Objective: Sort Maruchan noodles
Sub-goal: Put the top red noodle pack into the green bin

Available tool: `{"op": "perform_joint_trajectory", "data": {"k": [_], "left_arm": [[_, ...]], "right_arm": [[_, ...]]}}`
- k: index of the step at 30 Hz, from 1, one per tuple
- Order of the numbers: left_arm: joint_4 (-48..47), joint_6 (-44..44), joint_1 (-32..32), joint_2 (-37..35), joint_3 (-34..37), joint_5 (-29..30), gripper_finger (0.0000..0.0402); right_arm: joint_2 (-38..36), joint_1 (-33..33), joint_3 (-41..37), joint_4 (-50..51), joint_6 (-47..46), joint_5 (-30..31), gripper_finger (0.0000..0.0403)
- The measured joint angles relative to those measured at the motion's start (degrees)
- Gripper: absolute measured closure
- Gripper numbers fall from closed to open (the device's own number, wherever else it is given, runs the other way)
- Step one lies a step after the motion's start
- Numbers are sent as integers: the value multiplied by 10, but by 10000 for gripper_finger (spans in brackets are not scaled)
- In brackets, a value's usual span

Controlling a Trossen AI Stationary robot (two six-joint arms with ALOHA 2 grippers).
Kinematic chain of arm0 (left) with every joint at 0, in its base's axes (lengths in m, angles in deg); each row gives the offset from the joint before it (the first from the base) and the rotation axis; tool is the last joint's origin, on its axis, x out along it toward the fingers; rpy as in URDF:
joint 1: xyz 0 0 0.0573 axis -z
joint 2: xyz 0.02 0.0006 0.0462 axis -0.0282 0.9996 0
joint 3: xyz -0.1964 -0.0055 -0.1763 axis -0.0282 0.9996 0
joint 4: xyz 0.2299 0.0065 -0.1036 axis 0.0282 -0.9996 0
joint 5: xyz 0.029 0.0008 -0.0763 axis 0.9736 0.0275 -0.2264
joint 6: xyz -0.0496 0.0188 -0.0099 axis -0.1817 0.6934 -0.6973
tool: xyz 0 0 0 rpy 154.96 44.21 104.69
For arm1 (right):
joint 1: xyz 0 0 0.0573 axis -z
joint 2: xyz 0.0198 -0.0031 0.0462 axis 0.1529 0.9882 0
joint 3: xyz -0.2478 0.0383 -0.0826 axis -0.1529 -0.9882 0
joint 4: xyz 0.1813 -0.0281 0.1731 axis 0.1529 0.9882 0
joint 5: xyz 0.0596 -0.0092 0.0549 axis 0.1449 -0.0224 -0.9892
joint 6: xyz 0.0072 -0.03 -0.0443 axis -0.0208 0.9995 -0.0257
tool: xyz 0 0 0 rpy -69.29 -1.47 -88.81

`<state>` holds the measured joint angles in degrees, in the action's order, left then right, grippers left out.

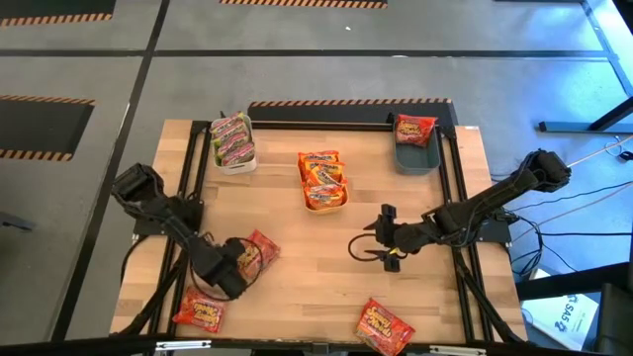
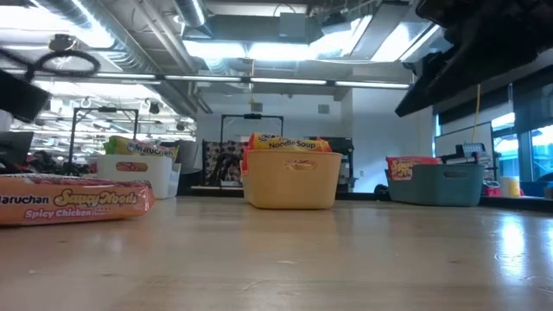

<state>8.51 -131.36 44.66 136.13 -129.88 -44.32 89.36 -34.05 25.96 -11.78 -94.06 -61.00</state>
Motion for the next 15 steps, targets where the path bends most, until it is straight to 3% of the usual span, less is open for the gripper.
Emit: {"op": "perform_joint_trajectory", "data": {"k": [3,7,11,15], "left_arm": [[-40,47,-14,0,18,60,274],[-29,147,-35,0,23,223,274],[64,268,-63,0,23,342,274],[202,392,-98,0,23,366,274]], "right_arm": [[0,2,0,-19,2,0,114],[0,2,0,-47,26,0,114],[0,2,0,-62,45,0,114],[0,2,0,-63,58,0,114]]}}
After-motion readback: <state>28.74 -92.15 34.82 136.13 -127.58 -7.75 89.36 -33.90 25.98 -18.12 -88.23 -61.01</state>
